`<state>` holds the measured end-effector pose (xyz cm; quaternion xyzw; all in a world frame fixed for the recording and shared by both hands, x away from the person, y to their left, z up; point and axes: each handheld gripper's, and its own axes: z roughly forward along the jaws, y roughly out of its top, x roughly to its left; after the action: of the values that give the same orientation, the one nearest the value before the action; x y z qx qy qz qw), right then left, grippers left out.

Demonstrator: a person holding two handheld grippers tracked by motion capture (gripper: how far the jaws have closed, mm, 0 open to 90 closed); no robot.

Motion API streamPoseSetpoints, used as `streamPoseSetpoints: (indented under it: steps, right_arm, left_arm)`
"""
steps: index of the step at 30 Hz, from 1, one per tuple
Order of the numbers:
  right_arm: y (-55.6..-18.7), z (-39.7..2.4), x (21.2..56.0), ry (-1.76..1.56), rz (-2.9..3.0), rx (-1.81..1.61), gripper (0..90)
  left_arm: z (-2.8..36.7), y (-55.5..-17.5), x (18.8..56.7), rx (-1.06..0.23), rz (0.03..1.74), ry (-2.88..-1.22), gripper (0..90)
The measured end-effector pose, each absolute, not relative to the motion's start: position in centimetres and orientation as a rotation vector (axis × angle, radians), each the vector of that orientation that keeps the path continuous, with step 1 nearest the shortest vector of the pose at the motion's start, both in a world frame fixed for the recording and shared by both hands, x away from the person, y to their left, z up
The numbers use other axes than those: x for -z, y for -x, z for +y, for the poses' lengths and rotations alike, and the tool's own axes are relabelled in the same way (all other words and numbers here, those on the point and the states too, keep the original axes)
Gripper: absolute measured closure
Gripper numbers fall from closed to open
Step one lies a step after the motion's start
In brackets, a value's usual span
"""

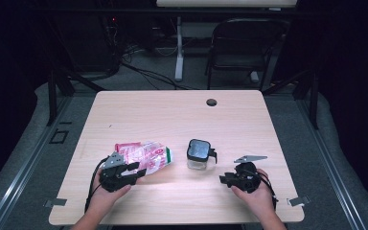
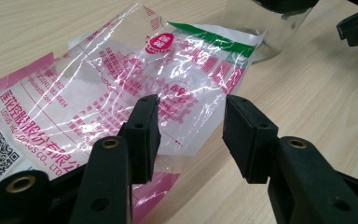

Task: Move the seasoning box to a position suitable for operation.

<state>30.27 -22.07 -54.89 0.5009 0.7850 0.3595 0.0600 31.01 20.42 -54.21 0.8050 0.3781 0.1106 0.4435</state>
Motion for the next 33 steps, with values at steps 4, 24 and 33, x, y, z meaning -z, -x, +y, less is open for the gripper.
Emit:
streamPoseSetpoints:
  steps: [4,24,33]
  right_arm:
    - [-30.4,-22.3,54.9,-1.534,2.373,-1.095,71.0]
    - [-34.0,-20.0,54.9,-1.503,2.253,-1.112,59.0]
    - [-35.9,-18.2,55.4,-1.448,2.232,-1.016,65.0]
  left_arm:
    - [20.4,-31.0,54.2,-0.287,0.94,-2.009,56.3]
    - [22.5,-28.8,53.8,-0.33,0.999,-1.958,57.0]
    - [24.0,-27.4,53.7,-0.351,1.048,-1.919,56.8]
